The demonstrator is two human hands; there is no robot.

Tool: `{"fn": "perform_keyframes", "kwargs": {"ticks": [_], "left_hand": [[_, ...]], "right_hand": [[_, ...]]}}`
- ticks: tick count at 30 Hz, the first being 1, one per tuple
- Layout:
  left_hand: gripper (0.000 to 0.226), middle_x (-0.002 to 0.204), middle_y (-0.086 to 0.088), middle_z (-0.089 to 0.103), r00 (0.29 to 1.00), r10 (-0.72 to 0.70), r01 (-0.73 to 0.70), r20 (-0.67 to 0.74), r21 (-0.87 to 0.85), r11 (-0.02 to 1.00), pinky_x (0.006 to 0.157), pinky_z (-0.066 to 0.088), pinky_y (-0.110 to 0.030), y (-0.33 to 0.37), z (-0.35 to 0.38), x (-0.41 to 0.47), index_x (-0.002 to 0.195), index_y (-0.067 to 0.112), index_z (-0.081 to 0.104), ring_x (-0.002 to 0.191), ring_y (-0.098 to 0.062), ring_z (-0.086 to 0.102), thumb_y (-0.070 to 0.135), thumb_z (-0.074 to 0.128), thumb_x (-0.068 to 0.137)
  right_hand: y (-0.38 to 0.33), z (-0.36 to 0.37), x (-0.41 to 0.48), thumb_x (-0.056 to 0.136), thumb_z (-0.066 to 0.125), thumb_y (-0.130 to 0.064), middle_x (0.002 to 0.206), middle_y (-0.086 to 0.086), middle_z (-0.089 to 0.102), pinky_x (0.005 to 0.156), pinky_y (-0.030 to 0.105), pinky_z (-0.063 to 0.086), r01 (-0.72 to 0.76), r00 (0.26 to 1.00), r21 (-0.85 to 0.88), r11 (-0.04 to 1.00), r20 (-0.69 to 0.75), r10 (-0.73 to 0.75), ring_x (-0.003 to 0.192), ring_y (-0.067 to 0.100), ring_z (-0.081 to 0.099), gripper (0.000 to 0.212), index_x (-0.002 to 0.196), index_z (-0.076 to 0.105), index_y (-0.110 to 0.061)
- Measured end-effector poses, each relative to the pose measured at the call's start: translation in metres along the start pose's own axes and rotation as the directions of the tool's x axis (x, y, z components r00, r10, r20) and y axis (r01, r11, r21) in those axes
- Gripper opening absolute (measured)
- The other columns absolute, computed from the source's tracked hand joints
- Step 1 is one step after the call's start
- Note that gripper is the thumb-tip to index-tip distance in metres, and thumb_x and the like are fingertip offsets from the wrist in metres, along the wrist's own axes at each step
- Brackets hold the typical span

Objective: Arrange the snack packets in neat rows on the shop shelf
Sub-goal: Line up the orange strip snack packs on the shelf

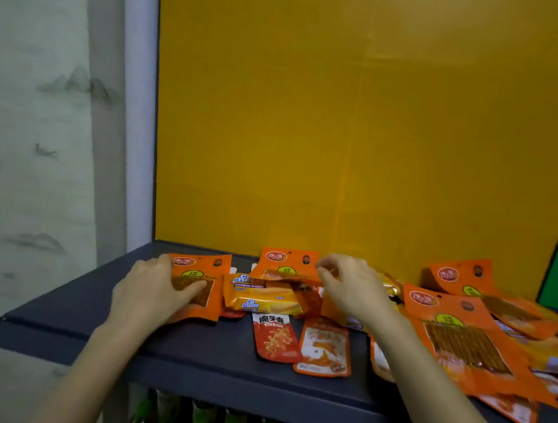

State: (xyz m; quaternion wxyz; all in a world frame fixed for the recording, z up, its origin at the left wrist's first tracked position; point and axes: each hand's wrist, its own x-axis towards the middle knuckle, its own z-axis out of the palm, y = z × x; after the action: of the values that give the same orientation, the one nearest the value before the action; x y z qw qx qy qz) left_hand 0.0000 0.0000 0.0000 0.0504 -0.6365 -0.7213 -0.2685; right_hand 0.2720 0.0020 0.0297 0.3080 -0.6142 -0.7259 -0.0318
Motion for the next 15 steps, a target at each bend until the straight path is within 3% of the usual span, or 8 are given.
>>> {"fn": "perform_keyframes", "kwargs": {"ticks": [4, 8, 9, 10, 12, 13, 15], "left_hand": [[0.101, 0.133, -0.012, 0.048, 0.961, -0.184, 0.181, 0.207, 0.031, 0.983, 0.094, 0.044, -0.045, -0.01, 0.01, 0.025, 0.131, 0.012, 0.036, 0.123, -0.03, 0.044, 0.082, 0.05, 0.06], [0.119, 0.138, -0.013, 0.043, 0.914, -0.195, 0.177, 0.357, 0.081, 0.981, 0.099, 0.044, -0.046, -0.017, 0.02, 0.04, 0.136, 0.011, 0.028, 0.125, -0.031, 0.044, 0.085, 0.055, 0.046], [0.123, 0.14, -0.014, 0.041, 0.909, -0.192, 0.173, 0.371, 0.084, 0.981, 0.1, 0.043, -0.046, -0.019, 0.022, 0.044, 0.138, 0.011, 0.026, 0.126, -0.032, 0.043, 0.085, 0.056, 0.044], [0.127, 0.141, -0.016, 0.038, 0.9, -0.197, 0.179, 0.389, 0.083, 0.98, 0.101, 0.042, -0.046, -0.02, 0.023, 0.048, 0.139, 0.011, 0.023, 0.128, -0.033, 0.041, 0.084, 0.057, 0.042], [0.131, 0.144, -0.017, 0.033, 0.884, -0.198, 0.186, 0.423, 0.07, 0.98, 0.104, 0.039, -0.045, -0.023, 0.025, 0.054, 0.142, 0.01, 0.017, 0.13, -0.035, 0.038, 0.082, 0.06, 0.041], [0.131, 0.144, -0.017, 0.033, 0.879, -0.197, 0.193, 0.435, 0.055, 0.98, 0.104, 0.039, -0.044, -0.026, 0.026, 0.057, 0.142, 0.009, 0.015, 0.13, -0.034, 0.038, 0.08, 0.062, 0.043], [0.126, 0.143, -0.016, 0.037, 0.868, -0.198, 0.217, 0.455, 0.012, 0.976, 0.102, 0.04, -0.043, -0.03, 0.026, 0.064, 0.142, 0.008, 0.013, 0.128, -0.033, 0.042, 0.073, 0.067, 0.048]], "right_hand": [[0.01, 0.009, 0.033, 0.093, 0.045, -0.038, 0.099, 0.008, 0.07, 0.07, 0.029, 0.038, -0.137, 0.989, -0.033, 0.99, 0.055, 0.139, 0.098, 0.029, 0.062, 0.032, 0.101, 0.067, -0.016], [0.014, 0.024, 0.061, 0.089, 0.041, -0.059, 0.072, 0.007, 0.063, 0.062, 0.028, 0.036, -0.265, 0.926, -0.097, 0.959, 0.25, 0.281, 0.08, 0.025, 0.054, 0.051, 0.072, 0.053, -0.012], [0.015, 0.028, 0.067, 0.086, 0.04, -0.064, 0.076, 0.009, 0.062, 0.063, 0.028, 0.038, -0.283, 0.909, -0.122, 0.951, 0.284, 0.306, 0.082, 0.026, 0.054, 0.055, 0.068, 0.048, -0.012], [0.014, 0.032, 0.072, 0.083, 0.04, -0.068, 0.089, 0.013, 0.063, 0.07, 0.03, 0.041, -0.296, 0.887, -0.16, 0.942, 0.319, 0.333, 0.09, 0.029, 0.055, 0.058, 0.072, 0.05, -0.013], [0.01, 0.04, 0.077, 0.076, 0.04, -0.076, 0.127, 0.017, 0.055, 0.091, 0.037, 0.043, -0.304, 0.848, -0.223, 0.926, 0.38, 0.37, 0.116, 0.034, 0.052, 0.075, 0.11, 0.059, -0.012], [0.009, 0.044, 0.079, 0.072, 0.041, -0.08, 0.137, 0.015, 0.049, 0.096, 0.038, 0.041, -0.308, 0.832, -0.246, 0.919, 0.399, 0.385, 0.123, 0.034, 0.048, 0.088, 0.126, 0.052, -0.012], [0.007, 0.051, 0.082, 0.064, 0.044, -0.084, 0.14, 0.012, 0.047, 0.099, 0.039, 0.04, -0.311, 0.811, -0.283, 0.907, 0.418, 0.409, 0.125, 0.032, 0.047, 0.101, 0.134, 0.045, -0.012]]}}
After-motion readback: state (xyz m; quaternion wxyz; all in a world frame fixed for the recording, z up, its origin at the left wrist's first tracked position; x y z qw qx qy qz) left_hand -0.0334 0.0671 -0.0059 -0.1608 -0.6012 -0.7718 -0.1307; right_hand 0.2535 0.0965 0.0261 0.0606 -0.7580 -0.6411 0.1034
